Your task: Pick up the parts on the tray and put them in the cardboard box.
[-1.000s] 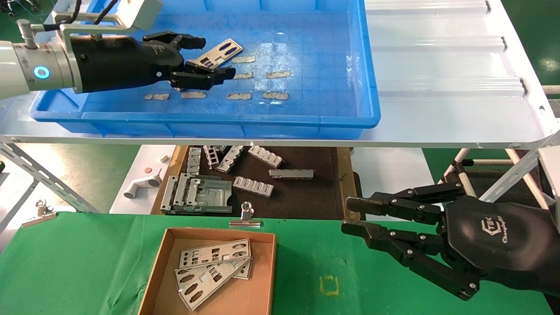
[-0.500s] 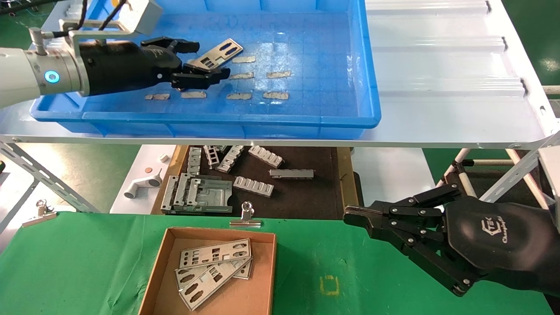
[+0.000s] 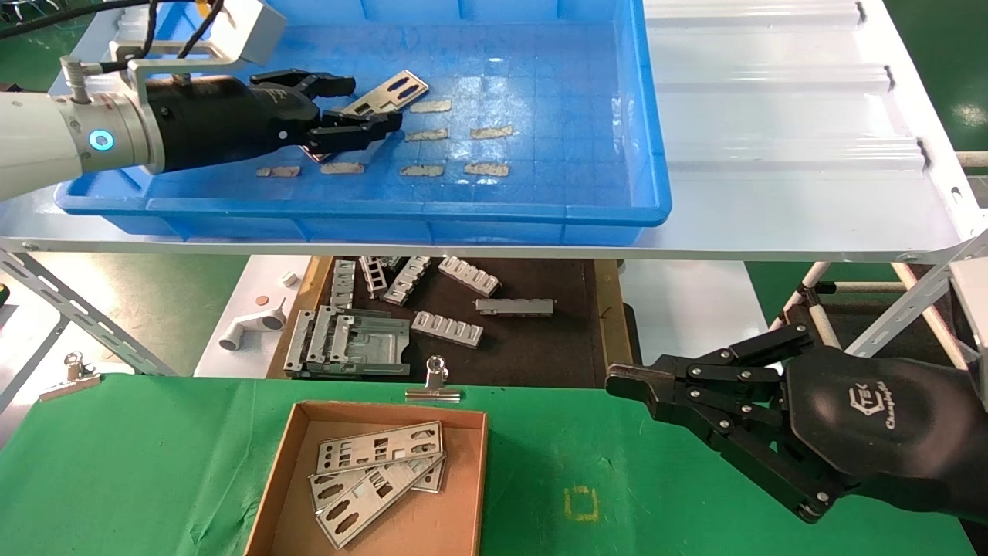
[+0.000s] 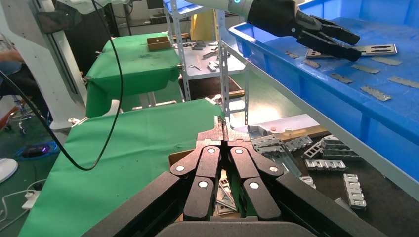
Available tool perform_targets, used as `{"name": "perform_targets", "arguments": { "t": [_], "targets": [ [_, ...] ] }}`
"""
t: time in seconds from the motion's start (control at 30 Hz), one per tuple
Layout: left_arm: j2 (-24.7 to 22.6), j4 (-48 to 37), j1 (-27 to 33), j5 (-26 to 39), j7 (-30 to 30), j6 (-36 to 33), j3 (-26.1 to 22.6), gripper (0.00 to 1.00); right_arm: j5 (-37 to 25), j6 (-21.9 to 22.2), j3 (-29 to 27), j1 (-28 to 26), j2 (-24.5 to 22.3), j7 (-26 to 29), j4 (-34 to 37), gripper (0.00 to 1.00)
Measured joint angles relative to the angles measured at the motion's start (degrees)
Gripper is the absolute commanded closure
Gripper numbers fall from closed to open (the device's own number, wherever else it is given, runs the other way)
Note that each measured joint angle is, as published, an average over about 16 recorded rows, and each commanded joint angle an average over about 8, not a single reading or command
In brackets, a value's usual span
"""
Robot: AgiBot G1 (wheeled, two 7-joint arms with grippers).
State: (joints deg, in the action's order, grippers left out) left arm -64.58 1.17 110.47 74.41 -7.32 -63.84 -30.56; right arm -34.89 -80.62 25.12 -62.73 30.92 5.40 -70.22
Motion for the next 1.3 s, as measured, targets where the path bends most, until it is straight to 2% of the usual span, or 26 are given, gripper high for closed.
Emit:
{"name": "perform_targets", "arguments": {
  "t": [0.7,0.93,1.3],
  "targets": [
    [0.37,-0.07,0.72,-0.89,-1.99,-0.53,0.63,1.00,0.00,0.00,0.00,0.00,0.00,0.00,0.00,1.00],
    [2.26,1.44,2.03,-2.44,-3.78,-6.99,1.63,1.00,0.00,0.00,0.00,0.00,0.00,0.00,0.00,1.00],
    [7.23,6.09,4.38,-4.18,-7.66,-22.53,1.98,1.00,0.00,0.00,0.00,0.00,0.00,0.00,0.00,1.00]
  ]
}}
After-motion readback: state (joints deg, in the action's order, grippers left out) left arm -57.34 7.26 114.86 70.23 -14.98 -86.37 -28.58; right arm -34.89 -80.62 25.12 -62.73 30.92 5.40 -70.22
